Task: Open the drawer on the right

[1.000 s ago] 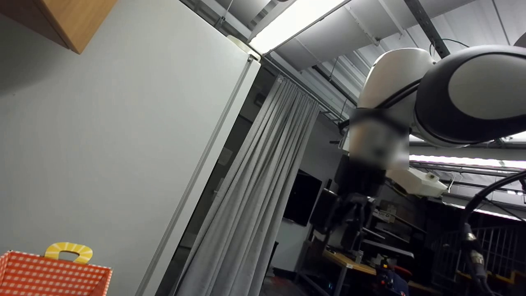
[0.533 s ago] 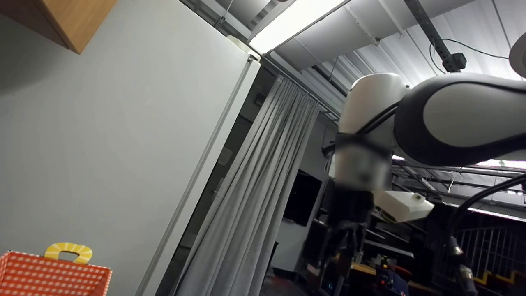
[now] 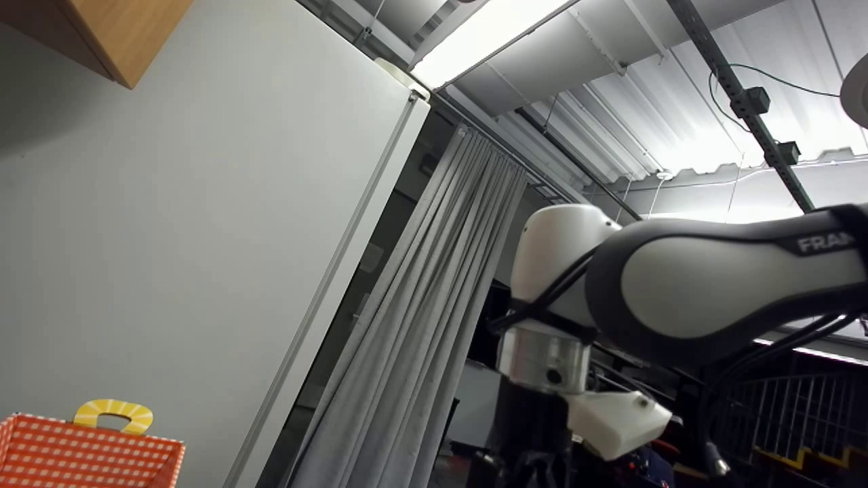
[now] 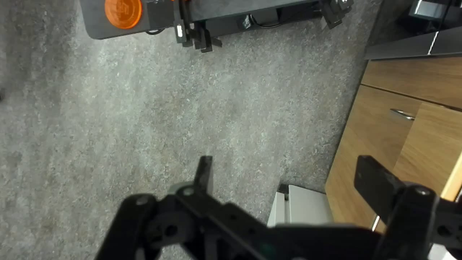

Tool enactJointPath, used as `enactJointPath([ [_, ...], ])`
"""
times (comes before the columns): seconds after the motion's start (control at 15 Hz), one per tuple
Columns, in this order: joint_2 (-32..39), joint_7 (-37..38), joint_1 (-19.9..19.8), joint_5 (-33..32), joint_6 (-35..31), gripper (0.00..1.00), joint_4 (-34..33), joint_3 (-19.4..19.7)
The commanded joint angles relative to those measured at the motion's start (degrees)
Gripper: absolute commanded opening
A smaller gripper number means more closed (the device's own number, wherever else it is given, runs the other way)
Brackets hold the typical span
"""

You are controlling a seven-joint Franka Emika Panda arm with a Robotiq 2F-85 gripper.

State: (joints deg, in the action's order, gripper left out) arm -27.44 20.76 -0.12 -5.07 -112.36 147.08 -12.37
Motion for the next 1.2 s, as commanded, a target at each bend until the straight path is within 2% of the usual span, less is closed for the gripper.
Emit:
enactJointPath([
  [0.0,6.7,0.1,1.3,4.3,-7.0,1.0,1.6,2.2],
  [0.6,22.2,-4.0,3.1,16.6,-23.5,1.0,-1.4,5.1],
  [0.73,23.2,-6.4,3.3,19.2,-23.7,1.0,-2.6,5.9],
  [0.8,21.6,-3.1,3.1,15.9,-23.3,1.0,-0.6,5.2],
  [1.13,23.0,-4.6,3.1,17.3,-23.4,1.0,-2.2,5.9],
])
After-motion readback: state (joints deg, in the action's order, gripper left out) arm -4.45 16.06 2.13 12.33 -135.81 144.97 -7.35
